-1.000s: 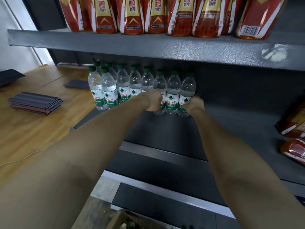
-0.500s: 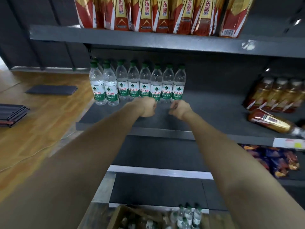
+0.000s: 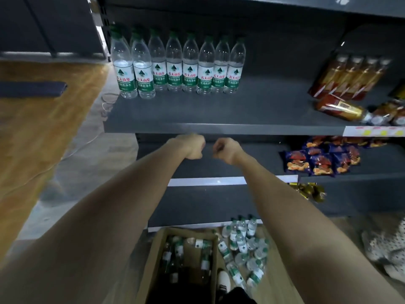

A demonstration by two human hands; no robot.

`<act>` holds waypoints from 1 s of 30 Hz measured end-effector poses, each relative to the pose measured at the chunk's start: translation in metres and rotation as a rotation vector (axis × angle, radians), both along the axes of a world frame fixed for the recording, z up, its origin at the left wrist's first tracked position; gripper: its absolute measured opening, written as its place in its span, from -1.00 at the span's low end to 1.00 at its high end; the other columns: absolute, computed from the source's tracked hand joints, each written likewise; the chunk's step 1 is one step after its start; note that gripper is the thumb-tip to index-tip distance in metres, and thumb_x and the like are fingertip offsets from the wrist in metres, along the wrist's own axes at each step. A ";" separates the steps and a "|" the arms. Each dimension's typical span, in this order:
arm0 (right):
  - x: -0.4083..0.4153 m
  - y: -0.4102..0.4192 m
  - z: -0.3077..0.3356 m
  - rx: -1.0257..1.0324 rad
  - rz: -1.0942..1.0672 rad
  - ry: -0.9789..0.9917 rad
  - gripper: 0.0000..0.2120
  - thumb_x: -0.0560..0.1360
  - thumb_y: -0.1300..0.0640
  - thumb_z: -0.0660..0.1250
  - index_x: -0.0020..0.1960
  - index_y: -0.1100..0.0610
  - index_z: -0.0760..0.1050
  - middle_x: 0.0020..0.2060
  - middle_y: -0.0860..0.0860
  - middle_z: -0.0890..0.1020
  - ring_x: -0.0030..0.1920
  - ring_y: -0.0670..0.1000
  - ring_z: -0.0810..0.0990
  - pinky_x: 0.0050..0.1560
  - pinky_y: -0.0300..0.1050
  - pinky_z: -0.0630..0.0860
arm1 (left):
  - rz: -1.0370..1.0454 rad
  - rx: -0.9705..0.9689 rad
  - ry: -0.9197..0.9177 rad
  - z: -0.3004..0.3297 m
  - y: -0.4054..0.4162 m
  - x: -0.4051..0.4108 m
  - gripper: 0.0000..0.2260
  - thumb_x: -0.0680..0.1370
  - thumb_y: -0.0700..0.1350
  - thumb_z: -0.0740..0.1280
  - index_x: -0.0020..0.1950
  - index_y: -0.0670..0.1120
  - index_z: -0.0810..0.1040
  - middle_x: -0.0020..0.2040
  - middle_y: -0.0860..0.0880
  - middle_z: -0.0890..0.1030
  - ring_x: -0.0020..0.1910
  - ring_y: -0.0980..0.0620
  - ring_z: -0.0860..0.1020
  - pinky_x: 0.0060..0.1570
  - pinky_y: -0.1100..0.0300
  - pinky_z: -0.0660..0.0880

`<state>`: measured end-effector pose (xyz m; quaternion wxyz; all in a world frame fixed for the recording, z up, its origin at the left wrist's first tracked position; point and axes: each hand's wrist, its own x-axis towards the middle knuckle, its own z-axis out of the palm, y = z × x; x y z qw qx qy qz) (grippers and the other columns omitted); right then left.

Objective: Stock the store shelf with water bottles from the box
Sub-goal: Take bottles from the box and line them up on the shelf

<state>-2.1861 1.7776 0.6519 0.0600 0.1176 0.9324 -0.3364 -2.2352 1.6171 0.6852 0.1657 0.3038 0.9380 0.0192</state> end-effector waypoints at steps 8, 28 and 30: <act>0.043 0.001 -0.091 -0.042 -0.039 -0.176 -0.91 0.44 0.17 0.41 -0.07 0.04 0.61 -0.12 0.03 0.68 -0.15 0.03 0.61 -0.16 -0.25 0.44 | 0.084 -0.030 -0.160 -0.085 0.007 0.026 -0.91 0.50 -0.07 0.33 -0.19 0.02 0.48 -0.07 -0.05 0.57 -0.14 -0.13 0.56 -0.22 0.09 0.44; 0.149 -0.006 -0.340 -0.225 -0.178 -0.529 -0.72 0.56 0.15 0.31 0.26 0.15 0.51 0.10 0.16 0.63 0.13 0.19 0.59 0.09 0.01 0.57 | -0.092 -0.345 -0.400 -0.312 0.017 0.077 -0.90 0.59 -0.15 0.24 -0.08 -0.13 0.50 -0.16 -0.10 0.54 -0.08 -0.19 0.58 -0.22 0.14 0.36; 0.154 -0.030 -0.370 -0.261 -0.254 -0.574 -0.70 0.55 0.12 0.32 0.26 0.16 0.50 0.08 0.17 0.62 0.11 0.19 0.59 0.04 -0.01 0.56 | -0.138 -0.376 -0.421 -0.344 0.004 0.069 -0.90 0.57 -0.14 0.25 -0.08 -0.13 0.52 -0.14 -0.07 0.55 -0.09 -0.16 0.56 -0.21 0.14 0.40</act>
